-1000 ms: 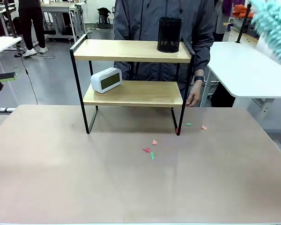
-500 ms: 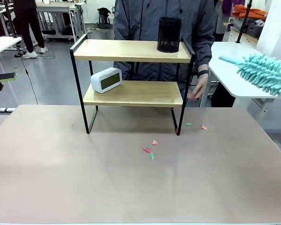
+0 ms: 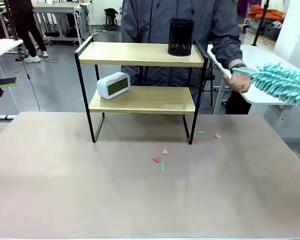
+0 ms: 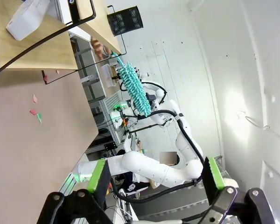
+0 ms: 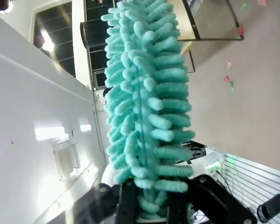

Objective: Clean the shelf.
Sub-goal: Hand the Duster back to the human.

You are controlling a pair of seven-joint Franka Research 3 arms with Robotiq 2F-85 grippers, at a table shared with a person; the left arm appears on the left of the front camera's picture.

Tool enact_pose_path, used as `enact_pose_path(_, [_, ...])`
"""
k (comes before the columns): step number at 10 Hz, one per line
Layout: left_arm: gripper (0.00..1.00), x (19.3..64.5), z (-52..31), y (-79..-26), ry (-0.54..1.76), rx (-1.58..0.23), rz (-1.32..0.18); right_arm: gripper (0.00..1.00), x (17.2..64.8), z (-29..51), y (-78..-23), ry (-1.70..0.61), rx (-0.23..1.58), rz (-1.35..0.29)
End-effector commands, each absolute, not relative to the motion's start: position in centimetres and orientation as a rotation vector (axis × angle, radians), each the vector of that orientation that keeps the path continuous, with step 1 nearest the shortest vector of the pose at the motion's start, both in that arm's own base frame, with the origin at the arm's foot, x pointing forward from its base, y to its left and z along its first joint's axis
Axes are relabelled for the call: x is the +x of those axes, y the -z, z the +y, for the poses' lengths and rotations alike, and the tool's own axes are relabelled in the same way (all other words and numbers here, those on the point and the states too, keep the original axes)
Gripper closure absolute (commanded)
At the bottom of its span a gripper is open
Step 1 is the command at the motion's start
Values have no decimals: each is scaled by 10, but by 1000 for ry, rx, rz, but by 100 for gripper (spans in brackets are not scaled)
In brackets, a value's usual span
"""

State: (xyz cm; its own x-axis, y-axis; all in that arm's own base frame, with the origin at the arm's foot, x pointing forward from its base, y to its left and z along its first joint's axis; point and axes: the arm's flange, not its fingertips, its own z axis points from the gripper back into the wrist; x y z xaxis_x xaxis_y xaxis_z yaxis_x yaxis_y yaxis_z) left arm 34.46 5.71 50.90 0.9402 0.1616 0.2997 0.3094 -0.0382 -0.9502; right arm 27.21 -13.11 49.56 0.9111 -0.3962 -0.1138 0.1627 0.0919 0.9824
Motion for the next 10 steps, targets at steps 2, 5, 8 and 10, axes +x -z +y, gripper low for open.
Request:
enact_pose_path(2, [0,344,60,-510,147,-1607,-370,100,265,-117,-493,443,1412,-195])
enact_pose_path(5, [0,344,60,-510,147,-1607,-370,100,267,-115,-492,431,1410,-200])
enact_pose_path(8, [0,344,60,-510,147,-1607,-370,100,268,-115,-491,427,1405,-201])
enact_pose_path(10, [0,344,60,-510,147,-1607,-370,27,270,-114,-490,421,1412,-202])
